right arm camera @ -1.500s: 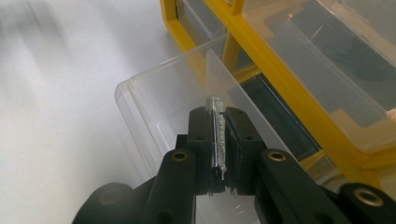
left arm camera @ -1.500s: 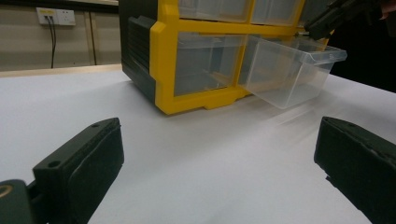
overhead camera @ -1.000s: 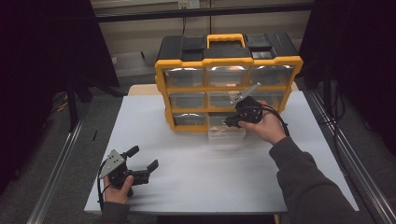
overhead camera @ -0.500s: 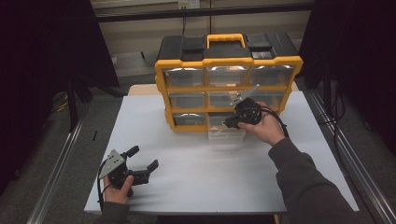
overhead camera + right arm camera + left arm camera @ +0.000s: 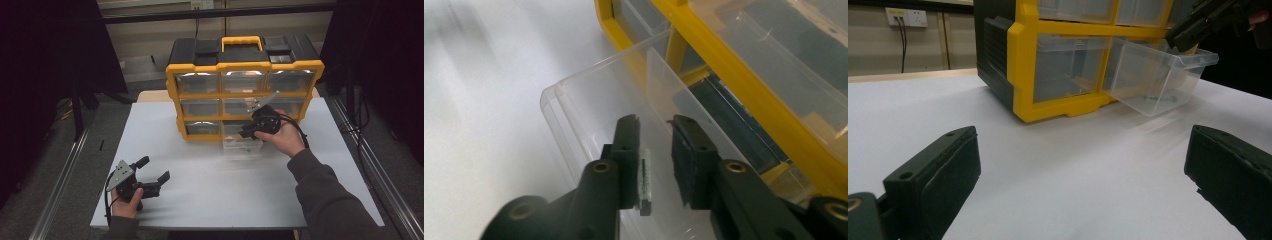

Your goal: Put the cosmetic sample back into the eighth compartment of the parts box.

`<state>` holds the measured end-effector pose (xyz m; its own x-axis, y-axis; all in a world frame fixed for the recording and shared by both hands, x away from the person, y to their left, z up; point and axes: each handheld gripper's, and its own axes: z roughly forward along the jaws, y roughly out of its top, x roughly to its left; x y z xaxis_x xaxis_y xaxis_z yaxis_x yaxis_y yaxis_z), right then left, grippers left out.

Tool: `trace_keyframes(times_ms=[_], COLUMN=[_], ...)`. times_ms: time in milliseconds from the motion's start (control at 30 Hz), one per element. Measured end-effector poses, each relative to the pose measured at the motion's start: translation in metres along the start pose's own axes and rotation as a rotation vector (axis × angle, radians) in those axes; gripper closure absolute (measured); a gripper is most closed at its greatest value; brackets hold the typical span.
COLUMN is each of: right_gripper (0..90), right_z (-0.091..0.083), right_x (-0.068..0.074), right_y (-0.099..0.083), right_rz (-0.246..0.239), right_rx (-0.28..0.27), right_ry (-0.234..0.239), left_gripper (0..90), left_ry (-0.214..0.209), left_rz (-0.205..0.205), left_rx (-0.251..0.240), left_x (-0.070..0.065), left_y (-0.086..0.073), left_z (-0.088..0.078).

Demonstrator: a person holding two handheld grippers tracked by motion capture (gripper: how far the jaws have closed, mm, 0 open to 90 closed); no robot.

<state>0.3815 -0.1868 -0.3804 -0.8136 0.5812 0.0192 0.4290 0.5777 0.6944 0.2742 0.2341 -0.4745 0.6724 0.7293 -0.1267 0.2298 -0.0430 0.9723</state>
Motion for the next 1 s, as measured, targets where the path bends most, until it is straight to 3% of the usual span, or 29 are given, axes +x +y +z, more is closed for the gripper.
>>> trace_keyframes(times_ms=[200,300,467,633,1000], right_gripper=[58.1,52.7,41.0,34.1,17.6], right_z=[-0.005,-0.005,-0.009,-0.016,-0.038], right_x=[0.001,0.002,0.003,0.007,0.014], right_y=[-0.001,-0.003,-0.01,-0.019,-0.045], right_rz=[0.026,0.038,0.075,0.095,0.149], right_rx=[-0.023,-0.071,-0.097,-0.151,-0.287], right_ry=[-0.013,-0.005,-0.012,0.0,-0.044], left_gripper=[1.6,1.6,1.6,1.6,1.6], left_ry=[0.0,0.0,-0.003,-0.003,-0.022], left_rz=[0.0,-0.001,0.004,-0.002,0.01], left_rx=[0.0,0.002,0.005,-0.002,0.006], left_x=[0.0,0.0,0.0,0.0,0.0], left_y=[0.0,0.0,0.0,0.0,0.0], left_z=[0.0,0.0,0.001,0.001,0.003])
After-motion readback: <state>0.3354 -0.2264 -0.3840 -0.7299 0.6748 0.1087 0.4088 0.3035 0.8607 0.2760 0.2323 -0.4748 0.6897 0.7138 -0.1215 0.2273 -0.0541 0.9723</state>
